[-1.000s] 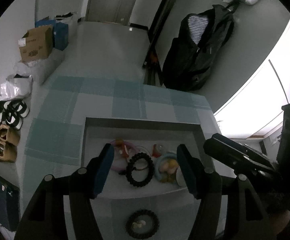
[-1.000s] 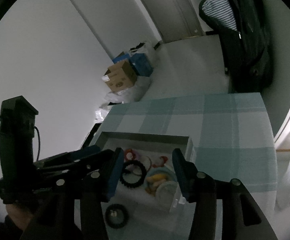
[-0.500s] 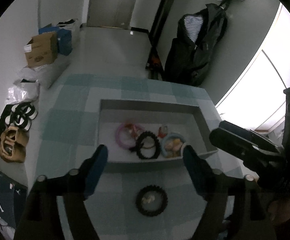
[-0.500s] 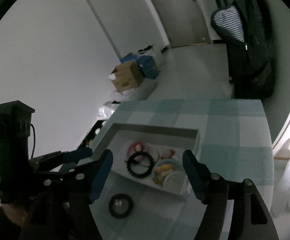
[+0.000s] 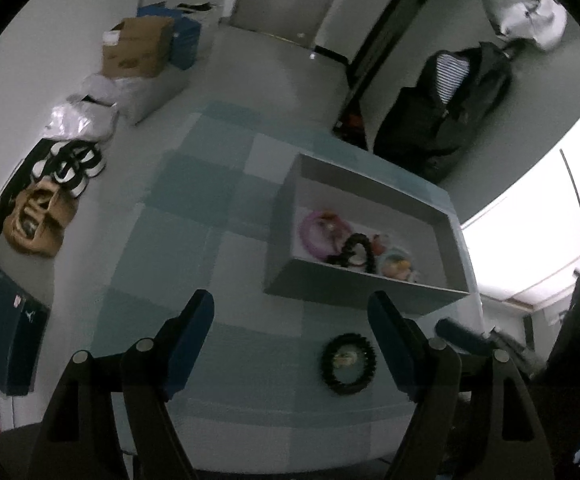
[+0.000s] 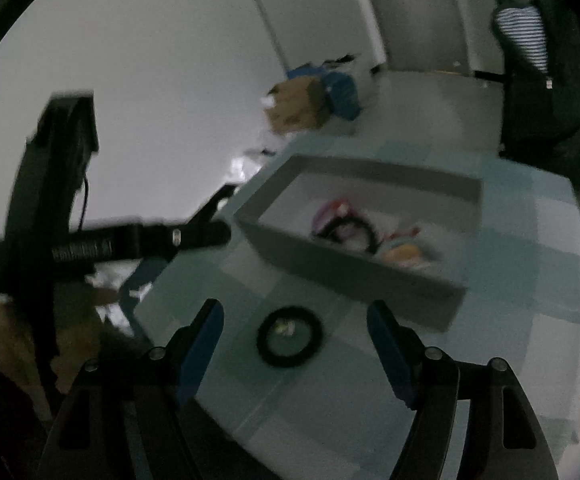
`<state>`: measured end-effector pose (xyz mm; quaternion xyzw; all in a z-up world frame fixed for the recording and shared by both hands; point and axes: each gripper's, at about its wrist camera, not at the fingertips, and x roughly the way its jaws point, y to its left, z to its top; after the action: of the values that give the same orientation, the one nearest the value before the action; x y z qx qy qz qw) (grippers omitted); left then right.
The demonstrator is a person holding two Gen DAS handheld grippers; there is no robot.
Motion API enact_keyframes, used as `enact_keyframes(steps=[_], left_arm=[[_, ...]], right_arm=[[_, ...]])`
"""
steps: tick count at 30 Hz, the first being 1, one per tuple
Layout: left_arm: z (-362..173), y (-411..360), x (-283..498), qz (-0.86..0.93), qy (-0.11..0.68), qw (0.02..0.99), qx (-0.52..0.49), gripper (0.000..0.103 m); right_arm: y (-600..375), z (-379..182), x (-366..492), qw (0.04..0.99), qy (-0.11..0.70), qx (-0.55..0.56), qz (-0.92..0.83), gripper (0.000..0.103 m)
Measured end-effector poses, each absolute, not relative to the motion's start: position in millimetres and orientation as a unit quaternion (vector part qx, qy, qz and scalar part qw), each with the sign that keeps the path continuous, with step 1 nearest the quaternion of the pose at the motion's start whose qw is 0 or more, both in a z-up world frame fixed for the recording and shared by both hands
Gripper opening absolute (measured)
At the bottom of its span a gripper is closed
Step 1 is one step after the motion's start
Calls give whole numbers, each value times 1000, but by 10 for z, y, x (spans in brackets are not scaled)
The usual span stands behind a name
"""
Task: Organize jewelry
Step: 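Grasp the black spiky ring with the right tool and lift it, then grasp the small yellow-white trinket with the left tool while the right tool holds the ring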
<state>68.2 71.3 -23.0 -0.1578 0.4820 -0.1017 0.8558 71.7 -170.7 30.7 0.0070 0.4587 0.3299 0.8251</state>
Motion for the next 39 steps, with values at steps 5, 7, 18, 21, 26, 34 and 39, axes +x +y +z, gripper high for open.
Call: enact_keyframes(steps=[5,7,18,21,26,34,39], left_arm=[[-282,734,662,-95,495,851,-150,76],[-298,763,661,-93,499,849,-149,76],[-273,868,668,-99,497,846,-166,76],[-281,871,673,-100,498,845,-165,76],[-291,883,682,-97,501,843,-168,76],[-336,901,696,-90,509,840,-168,76],[-377,873,696,-89,516,837,-158,76]], right_arm=[[-1507,59,734,805,491,-19,333,58],[-1466,-3,751,801,498,-22,332,57],[-1247,-124,722,809,487,-90,317,58],[-1188,-142,675,813,478,-115,312,58],[-1047,-175,544,818,451,-182,306,52],[-1101,-127,577,813,461,-166,314,45],[-1309,53,665,821,463,-95,320,45]])
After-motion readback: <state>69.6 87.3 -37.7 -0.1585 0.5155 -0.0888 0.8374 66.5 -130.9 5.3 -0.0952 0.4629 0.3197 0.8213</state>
